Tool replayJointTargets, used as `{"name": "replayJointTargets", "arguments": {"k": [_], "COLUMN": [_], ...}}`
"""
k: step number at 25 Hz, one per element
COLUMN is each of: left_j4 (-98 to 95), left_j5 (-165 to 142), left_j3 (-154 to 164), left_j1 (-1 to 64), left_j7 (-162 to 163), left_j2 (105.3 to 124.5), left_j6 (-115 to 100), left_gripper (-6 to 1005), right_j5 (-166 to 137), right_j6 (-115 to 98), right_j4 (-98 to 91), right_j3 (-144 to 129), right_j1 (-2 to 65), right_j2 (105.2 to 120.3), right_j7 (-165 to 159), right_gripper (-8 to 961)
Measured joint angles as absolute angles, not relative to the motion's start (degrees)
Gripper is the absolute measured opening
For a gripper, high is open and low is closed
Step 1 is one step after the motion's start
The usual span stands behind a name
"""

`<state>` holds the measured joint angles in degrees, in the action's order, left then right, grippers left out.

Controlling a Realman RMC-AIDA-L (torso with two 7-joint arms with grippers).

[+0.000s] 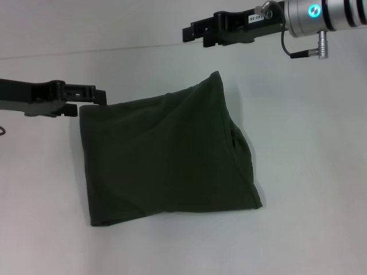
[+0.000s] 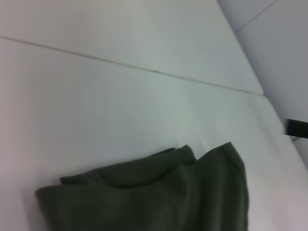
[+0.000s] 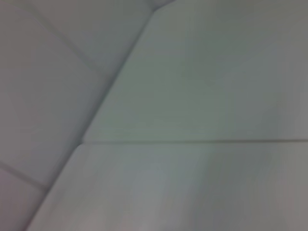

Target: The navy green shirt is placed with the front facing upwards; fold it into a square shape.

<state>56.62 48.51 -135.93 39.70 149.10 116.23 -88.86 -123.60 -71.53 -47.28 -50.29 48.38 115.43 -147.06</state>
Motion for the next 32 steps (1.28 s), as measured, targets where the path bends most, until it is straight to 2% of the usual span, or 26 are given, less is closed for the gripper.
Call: {"name": "replayJointTargets", "arguments": {"k": [6, 19, 24, 29, 32], "left_j4": [54.2, 47.5, 44.9, 44.1, 41.9], "left_j5": [43.8, 37.4, 33.4, 26.9, 23.8], "left_j3": [-133.4, -125.2, -124.9, -124.8, -124.7], "left_j1": [41.6, 45.2, 47.8, 49.6, 51.2], "left_j7": [149.2, 149.9, 149.9, 150.8, 151.3], "left_j2": [115.32, 117.8, 118.87, 120.71, 121.06], "left_j6": [-86.5, -69.1, -63.3, -59.0, -58.2], "left_gripper": [960, 959, 956, 953, 952], "right_j5": [-120.6, -112.8, -112.7, -112.6, -112.6], "right_j6": [-81.7, -87.6, -88.2, -88.7, -88.8], "right_j4": [-50.3, -50.2, -49.9, -49.9, -49.8], "right_j3": [-50.3, -45.5, -44.1, -43.4, -43.0], "right_j1": [48.8, 47.1, 46.6, 46.2, 45.9], "right_j2": [115.42, 113.54, 113.2, 112.95, 112.94], "right_j7": [-150.3, -151.8, -151.8, -151.8, -151.8], "right_gripper": [665, 665, 665, 665, 665]}}
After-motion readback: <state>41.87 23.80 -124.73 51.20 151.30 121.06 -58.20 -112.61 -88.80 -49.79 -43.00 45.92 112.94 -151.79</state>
